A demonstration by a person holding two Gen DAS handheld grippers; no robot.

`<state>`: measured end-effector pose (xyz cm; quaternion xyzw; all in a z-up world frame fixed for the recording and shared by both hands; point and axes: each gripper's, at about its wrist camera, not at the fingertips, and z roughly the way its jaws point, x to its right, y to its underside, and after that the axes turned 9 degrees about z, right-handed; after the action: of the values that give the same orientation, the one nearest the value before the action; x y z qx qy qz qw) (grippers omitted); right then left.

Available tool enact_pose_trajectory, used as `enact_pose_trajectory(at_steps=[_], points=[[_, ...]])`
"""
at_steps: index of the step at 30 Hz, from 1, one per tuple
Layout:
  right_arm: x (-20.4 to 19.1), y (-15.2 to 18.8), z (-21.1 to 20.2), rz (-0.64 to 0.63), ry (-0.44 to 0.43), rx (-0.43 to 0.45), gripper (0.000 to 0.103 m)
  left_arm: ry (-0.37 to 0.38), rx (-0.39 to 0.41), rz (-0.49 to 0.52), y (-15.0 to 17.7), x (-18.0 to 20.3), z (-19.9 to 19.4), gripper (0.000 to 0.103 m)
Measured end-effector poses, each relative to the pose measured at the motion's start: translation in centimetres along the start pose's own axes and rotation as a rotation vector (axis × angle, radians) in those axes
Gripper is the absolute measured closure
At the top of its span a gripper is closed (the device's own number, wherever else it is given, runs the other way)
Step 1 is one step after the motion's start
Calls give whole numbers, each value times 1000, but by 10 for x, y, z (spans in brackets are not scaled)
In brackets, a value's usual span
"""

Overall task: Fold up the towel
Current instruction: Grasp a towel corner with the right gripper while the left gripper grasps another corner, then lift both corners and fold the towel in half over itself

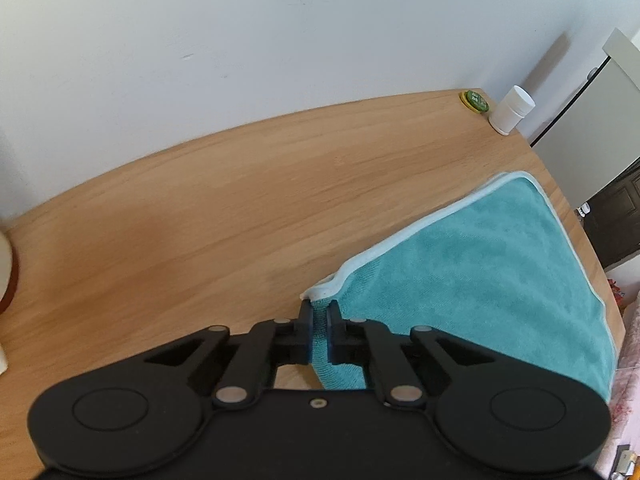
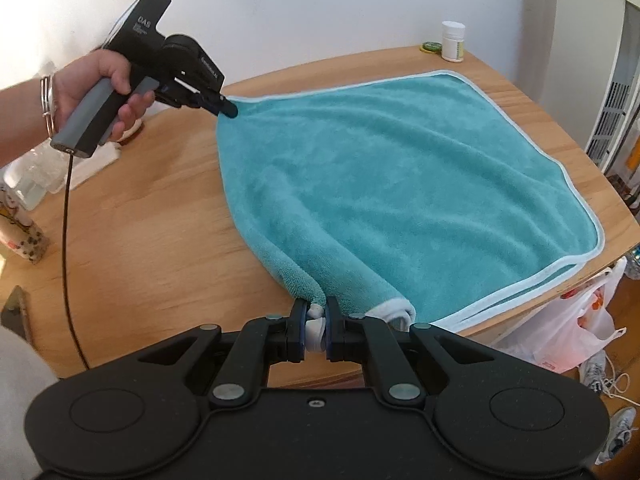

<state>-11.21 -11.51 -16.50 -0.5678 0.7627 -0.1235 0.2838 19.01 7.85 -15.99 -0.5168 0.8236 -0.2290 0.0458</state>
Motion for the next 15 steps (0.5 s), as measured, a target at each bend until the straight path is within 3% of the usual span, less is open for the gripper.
enact_pose_trajectory(at_steps=[9, 15], points=[[-18, -6, -3, 57, -143, -68, 94, -109, -25, 2, 23, -22, -39, 98], [-17, -20, -12, 95, -180, -78, 94, -143, -24, -2, 25, -24, -68, 98]])
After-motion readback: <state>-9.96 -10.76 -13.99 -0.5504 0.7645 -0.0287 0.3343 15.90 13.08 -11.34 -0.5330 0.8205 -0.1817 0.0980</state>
